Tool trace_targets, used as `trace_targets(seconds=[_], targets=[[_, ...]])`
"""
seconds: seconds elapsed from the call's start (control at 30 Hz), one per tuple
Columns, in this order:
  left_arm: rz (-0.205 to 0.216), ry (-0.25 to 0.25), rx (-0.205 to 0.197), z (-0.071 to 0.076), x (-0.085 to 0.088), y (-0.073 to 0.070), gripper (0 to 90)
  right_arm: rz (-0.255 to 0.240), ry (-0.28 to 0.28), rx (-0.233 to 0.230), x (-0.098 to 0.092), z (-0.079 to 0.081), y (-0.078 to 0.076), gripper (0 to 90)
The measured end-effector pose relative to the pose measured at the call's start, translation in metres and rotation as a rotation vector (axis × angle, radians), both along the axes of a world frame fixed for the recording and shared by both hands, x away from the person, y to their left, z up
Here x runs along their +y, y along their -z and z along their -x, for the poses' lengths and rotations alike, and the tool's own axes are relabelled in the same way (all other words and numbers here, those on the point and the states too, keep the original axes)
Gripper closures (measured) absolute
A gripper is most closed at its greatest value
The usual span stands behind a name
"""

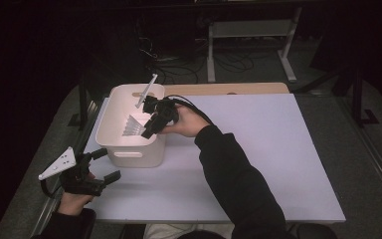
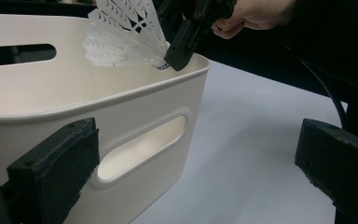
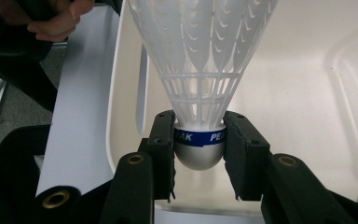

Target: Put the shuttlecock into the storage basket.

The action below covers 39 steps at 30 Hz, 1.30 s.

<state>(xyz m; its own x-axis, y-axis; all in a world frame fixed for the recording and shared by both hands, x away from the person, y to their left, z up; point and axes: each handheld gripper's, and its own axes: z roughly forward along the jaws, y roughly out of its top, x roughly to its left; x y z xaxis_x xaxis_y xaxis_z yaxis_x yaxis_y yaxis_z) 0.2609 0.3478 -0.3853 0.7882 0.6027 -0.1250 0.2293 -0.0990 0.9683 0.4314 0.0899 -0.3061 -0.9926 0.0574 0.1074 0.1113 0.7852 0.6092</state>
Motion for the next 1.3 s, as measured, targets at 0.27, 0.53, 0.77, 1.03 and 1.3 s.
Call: trace_targets(seconds=[0.27,0.53,0.77,1.03,1.3], targets=[[0.0,0.001,0.001,0.0,0.0,0.0,0.0,0.005,0.031,0.017,0.001,-0.003,0.002,52.1],[0.0,0.0,0.003,0.0,0.0,0.0,0.0,-0.007,0.071,0.009,-0.006,-0.005,-0.003,37.7],[-0.001,0.001,0.001,0.0,0.0,0.0,0.0,-0.03,0.107,-0.006,-0.014,-0.003,-0.011,24.0],[0.002,-0.001,0.001,0.0,0.0,0.0,0.0,-0.049,0.175,-0.043,-0.026,0.0,-0.019,5.0],[0.002,-0.002,0.002,0.0,0.0,0.0,0.0,-0.084,0.211,-0.062,-0.044,0.001,-0.026,0.0]])
